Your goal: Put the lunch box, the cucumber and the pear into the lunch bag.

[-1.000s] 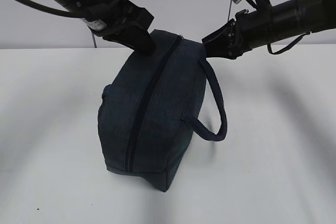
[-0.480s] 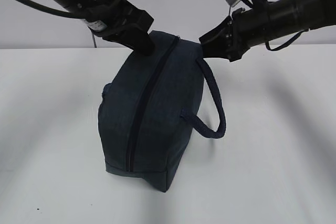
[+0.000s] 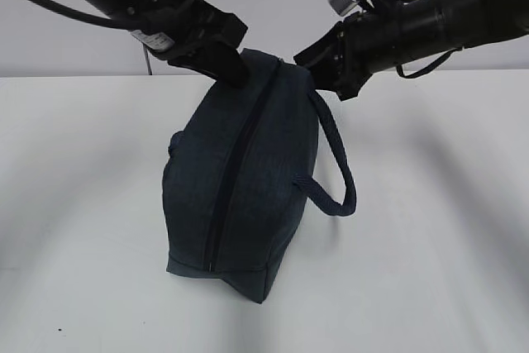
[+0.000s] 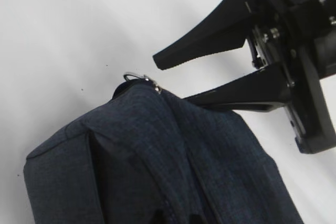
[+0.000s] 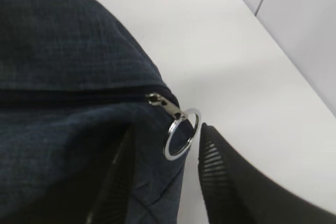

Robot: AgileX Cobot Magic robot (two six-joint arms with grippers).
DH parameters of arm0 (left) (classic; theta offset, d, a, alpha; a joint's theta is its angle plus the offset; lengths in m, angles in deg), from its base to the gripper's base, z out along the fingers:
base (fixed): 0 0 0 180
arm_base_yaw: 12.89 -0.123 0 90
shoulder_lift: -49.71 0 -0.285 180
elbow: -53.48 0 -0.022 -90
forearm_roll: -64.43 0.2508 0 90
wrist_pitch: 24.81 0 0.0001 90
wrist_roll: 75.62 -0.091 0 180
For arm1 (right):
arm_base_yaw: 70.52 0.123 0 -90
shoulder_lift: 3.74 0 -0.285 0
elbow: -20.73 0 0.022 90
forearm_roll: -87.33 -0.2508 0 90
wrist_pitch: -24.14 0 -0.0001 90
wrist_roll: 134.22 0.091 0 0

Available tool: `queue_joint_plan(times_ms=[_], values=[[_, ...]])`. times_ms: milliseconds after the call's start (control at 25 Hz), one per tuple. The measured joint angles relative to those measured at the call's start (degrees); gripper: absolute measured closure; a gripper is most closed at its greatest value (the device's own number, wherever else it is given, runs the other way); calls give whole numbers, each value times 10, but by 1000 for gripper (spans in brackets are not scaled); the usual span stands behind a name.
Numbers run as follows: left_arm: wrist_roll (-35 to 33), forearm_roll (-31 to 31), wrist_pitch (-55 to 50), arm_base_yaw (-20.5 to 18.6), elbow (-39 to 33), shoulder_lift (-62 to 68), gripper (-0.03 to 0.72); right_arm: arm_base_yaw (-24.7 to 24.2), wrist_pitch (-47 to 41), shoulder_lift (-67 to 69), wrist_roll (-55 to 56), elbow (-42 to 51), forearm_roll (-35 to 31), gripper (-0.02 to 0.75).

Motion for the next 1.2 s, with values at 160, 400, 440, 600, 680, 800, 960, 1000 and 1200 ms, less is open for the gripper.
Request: queue_joint_plan(times_ms=[160, 400, 440, 600, 680, 800, 960, 1000, 1200], values=[[0, -6, -1, 0, 0, 3, 673, 13, 24, 0, -16, 0, -16, 407], [0, -7, -3, -2, 0, 3, 673, 19, 34, 0, -21, 0, -20, 509], [-1, -8, -3, -2, 0, 3, 673, 19, 35, 0, -21, 0, -20, 526], [-1, -9, -3, -2, 0, 3, 673, 19, 35, 0, -21, 0, -24, 643], [-1, -10, -3, -2, 0, 3, 673, 19, 35, 0, -21, 0, -27, 726], [-1, -11, -3, -2, 0, 3, 673, 19, 41, 0, -17, 0, -30, 732], [-1, -11, -4, -2, 0, 3, 673, 20, 78, 0, 9, 0, -32, 732], [-1, -10, -7, -2, 0, 3, 673, 19, 83, 0, 13, 0, -32, 732], [-2, -10, -10, -2, 0, 3, 673, 16, 95, 0, 23, 0, -37, 733]])
